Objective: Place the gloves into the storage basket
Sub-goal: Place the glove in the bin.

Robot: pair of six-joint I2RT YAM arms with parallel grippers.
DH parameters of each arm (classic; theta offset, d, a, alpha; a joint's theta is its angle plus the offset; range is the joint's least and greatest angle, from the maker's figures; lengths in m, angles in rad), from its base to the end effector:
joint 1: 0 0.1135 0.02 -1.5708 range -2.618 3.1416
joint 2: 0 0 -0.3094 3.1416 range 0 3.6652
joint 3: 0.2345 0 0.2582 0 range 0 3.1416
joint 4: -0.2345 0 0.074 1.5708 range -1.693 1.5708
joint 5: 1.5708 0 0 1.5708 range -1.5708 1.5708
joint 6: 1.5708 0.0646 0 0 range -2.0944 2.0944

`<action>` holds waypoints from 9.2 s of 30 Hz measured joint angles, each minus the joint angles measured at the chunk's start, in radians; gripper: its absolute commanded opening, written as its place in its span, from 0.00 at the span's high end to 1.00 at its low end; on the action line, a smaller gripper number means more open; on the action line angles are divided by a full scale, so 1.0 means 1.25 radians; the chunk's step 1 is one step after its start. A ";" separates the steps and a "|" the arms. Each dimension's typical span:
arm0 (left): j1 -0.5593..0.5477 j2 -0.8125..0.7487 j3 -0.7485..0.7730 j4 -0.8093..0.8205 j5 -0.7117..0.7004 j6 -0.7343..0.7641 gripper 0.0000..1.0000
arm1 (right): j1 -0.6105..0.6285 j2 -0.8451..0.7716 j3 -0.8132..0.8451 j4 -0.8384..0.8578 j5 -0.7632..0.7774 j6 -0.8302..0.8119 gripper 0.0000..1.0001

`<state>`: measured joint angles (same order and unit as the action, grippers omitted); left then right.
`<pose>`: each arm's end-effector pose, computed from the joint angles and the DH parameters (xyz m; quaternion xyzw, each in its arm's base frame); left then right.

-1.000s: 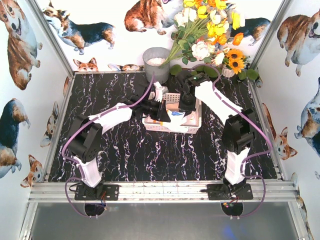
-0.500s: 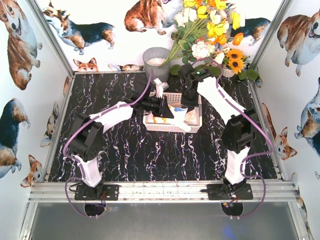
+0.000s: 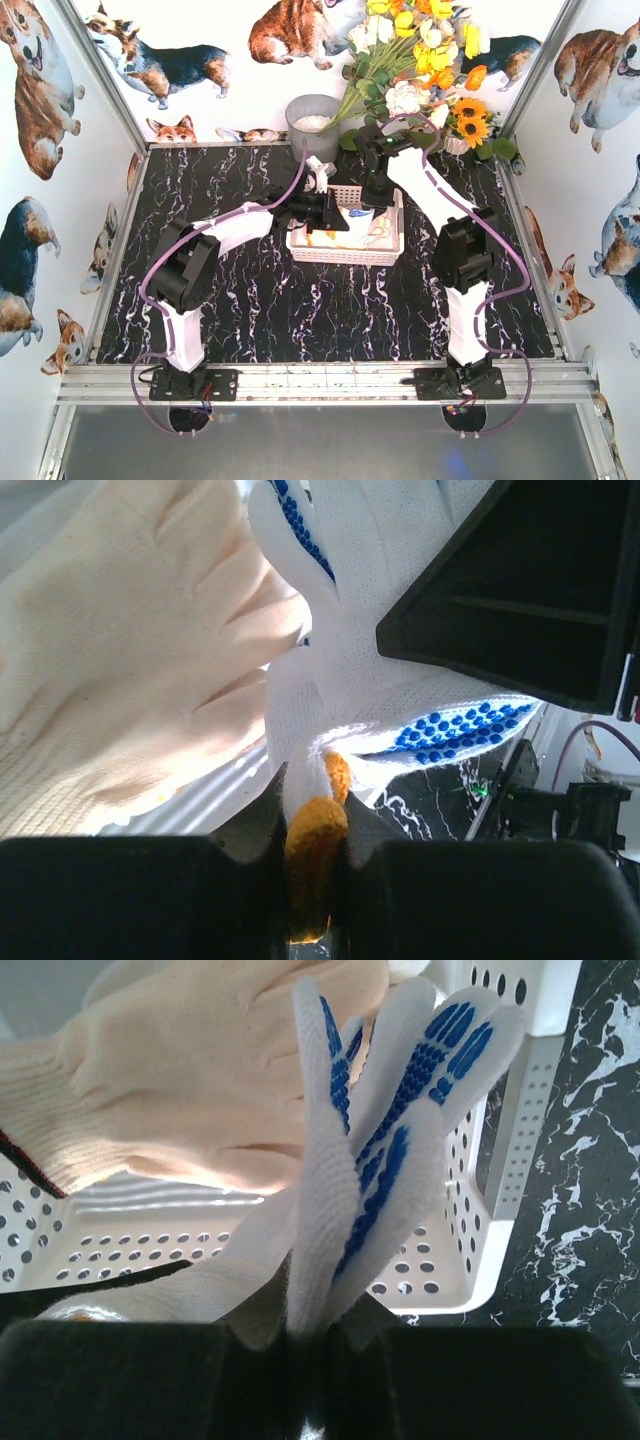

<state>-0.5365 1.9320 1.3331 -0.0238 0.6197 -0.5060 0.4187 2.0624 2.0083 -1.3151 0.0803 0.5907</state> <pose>0.3877 -0.2742 0.2371 0.1521 0.8451 -0.4518 0.2419 0.4112 0.1773 0.2970 0.0894 0.9901 0.0137 0.1073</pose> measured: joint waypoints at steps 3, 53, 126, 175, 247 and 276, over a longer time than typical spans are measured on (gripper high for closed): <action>0.005 0.010 0.004 0.004 -0.023 -0.002 1.00 | -0.002 0.023 0.016 0.006 0.002 -0.001 1.00; 0.058 0.053 0.033 -0.105 -0.249 0.067 0.99 | -0.005 0.110 0.023 0.096 0.001 -0.042 0.50; 0.043 -0.030 -0.028 -0.057 -0.070 0.775 0.68 | -0.012 0.111 0.050 -0.005 -0.052 -0.008 0.89; 0.066 0.125 0.136 -0.195 -0.090 0.686 0.82 | -0.031 -0.423 -0.492 0.294 -0.104 0.018 0.75; 0.067 0.112 0.125 -0.201 -0.135 0.636 0.76 | -0.006 -0.078 -0.352 0.502 0.096 -0.326 0.70; 0.067 0.112 0.125 -0.205 -0.141 0.639 0.76 | 0.002 -0.027 -0.352 0.476 -0.093 -0.366 0.92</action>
<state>-0.4522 2.0716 1.4899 -0.2806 0.4438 0.2924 0.4217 2.0289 1.5684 -0.7200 -0.0357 0.1333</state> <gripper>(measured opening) 0.239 0.115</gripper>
